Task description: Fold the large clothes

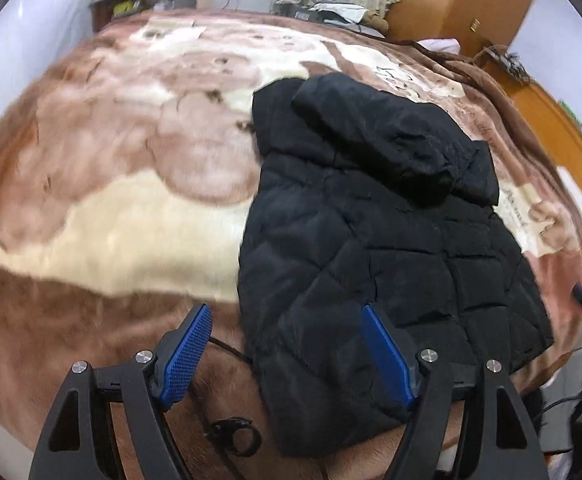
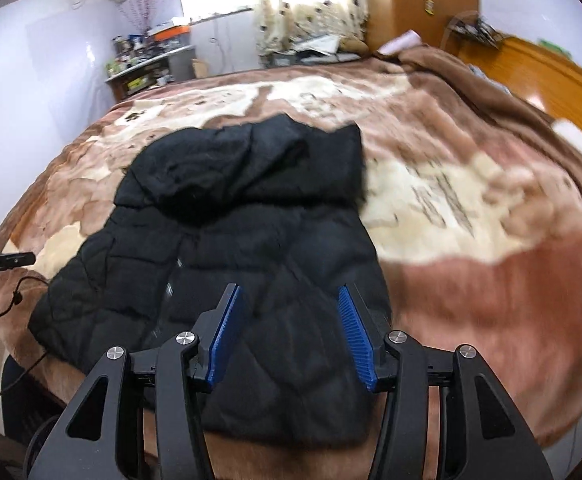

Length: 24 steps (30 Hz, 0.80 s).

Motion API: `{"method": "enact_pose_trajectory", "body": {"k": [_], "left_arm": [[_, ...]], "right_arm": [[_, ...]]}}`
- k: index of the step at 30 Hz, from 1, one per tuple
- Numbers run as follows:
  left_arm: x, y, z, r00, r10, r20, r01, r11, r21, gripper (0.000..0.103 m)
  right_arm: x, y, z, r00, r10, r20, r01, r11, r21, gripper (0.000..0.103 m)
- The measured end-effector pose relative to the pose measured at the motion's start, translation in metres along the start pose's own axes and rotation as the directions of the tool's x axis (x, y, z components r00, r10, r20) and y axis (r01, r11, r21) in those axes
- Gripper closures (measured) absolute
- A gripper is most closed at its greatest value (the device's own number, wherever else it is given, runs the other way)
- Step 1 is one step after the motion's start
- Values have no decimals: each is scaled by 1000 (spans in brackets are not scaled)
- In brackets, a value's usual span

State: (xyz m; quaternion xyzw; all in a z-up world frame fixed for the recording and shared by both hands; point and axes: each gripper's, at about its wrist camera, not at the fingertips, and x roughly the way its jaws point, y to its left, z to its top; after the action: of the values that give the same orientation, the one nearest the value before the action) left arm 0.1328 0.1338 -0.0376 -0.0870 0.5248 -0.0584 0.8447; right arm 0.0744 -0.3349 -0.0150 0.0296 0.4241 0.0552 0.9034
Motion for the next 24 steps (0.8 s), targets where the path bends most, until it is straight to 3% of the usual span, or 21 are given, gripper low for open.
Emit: {"method": "enact_pose_trajectory", "body": {"k": [9, 12, 15, 20, 24], "left_arm": [[1, 1, -28, 1000, -16, -6, 16, 999, -36, 26], [-17, 8, -40, 1000, -9, 2, 9, 999, -36, 26], [-58, 28, -52, 997, 60, 57, -58, 998, -31, 26], [-127, 81, -67, 975, 191, 116, -179, 978, -111, 26], [-155, 107, -74, 940, 319, 124, -298, 941, -157, 26]], "right_arm": [[1, -39, -54, 998, -37, -60, 44, 990, 132, 42], [1, -41, -62, 997, -30, -71, 40, 990, 136, 42], [2, -40, -64, 998, -27, -60, 35, 991, 129, 41], [6, -40, -66, 999, 5, -54, 4, 987, 159, 41], [6, -36, -69, 999, 6, -53, 2, 989, 146, 41]]}}
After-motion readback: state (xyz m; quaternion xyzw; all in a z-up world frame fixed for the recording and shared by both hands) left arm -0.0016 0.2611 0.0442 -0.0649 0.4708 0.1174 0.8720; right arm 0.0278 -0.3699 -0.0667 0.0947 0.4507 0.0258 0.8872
